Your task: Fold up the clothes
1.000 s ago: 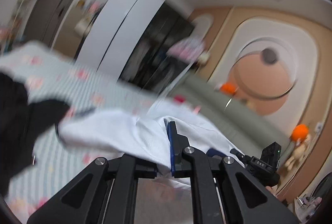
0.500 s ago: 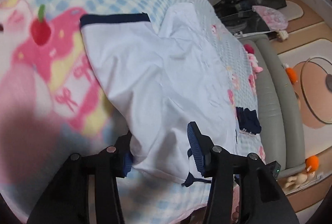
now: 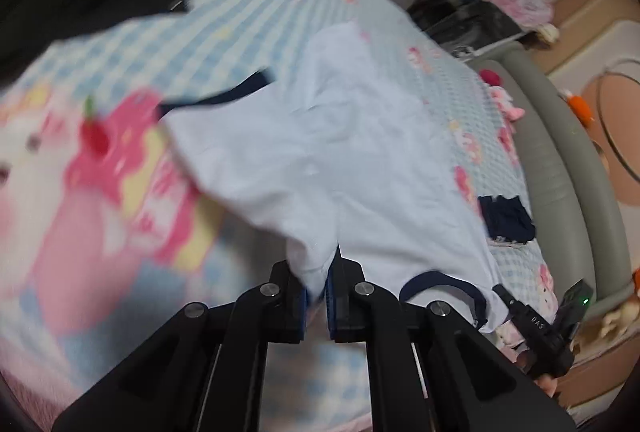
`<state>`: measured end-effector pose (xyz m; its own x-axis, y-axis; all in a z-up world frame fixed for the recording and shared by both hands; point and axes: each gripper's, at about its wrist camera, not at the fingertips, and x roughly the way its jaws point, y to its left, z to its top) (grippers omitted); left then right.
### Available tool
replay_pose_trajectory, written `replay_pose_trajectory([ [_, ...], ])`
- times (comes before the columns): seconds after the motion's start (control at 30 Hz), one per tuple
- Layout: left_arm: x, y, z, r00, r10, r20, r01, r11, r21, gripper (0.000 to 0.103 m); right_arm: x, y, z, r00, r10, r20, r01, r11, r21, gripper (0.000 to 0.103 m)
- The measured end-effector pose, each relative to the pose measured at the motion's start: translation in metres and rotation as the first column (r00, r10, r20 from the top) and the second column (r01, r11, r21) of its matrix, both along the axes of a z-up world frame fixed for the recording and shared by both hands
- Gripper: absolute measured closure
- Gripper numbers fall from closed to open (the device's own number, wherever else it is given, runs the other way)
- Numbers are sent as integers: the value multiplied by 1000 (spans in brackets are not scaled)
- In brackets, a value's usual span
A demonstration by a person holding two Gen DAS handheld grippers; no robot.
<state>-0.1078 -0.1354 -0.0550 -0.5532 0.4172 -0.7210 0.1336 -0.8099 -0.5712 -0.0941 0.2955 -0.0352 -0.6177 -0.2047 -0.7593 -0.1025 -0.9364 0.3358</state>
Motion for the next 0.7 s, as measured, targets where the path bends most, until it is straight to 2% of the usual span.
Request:
replay_pose_trajectory([
  [0.1, 15, 0, -23, 998, -6, 55, 3, 998, 57, 90, 4, 8, -32, 994, -21, 105, 26, 999, -46, 87],
  [0.17, 27, 4, -31, 998, -28, 54, 21, 992, 123, 72, 18, 14, -40, 993, -29, 115, 39, 995, -87, 82],
  [0.2, 33, 9, -30, 999, -39, 36, 33, 989, 142, 72, 24, 16, -40, 994, -27, 109, 39, 993, -113, 80],
  [0.27, 44, 26, -15, 997, -60, -38, 63, 994, 90, 74, 33, 17, -32, 996, -20, 83, 32, 988, -152, 78],
  [0.33, 48, 54, 5, 981, -147, -123, 147, 989, -14, 74, 40, 13, -17, 999, -22, 33, 25, 994, -106, 78],
  [0.37, 45, 69, 10, 970, -202, -134, 199, 979, -38, 74, 43, 11, -8, 1000, -30, 3, 31, 997, -65, 78],
  [0.43, 34, 96, 11, 949, -286, -129, 280, 958, -64, 74, 47, 6, 7, 998, -38, -53, 38, 999, 11, 78],
  [0.5, 20, 120, -1, 935, -342, -95, 337, 939, -60, 74, 50, -1, 16, 996, -6, -87, 9, 999, 42, 78],
  [0.6, 2, 157, -18, 911, -409, -45, 408, 912, -37, 74, 38, -21, 3, 997, 75, -36, -74, 997, 12, 77],
  [0.7, 0, 194, -15, 872, -486, -65, 483, 874, -53, 74, 33, -29, -19, 996, 85, 23, -85, 996, 8, 76],
])
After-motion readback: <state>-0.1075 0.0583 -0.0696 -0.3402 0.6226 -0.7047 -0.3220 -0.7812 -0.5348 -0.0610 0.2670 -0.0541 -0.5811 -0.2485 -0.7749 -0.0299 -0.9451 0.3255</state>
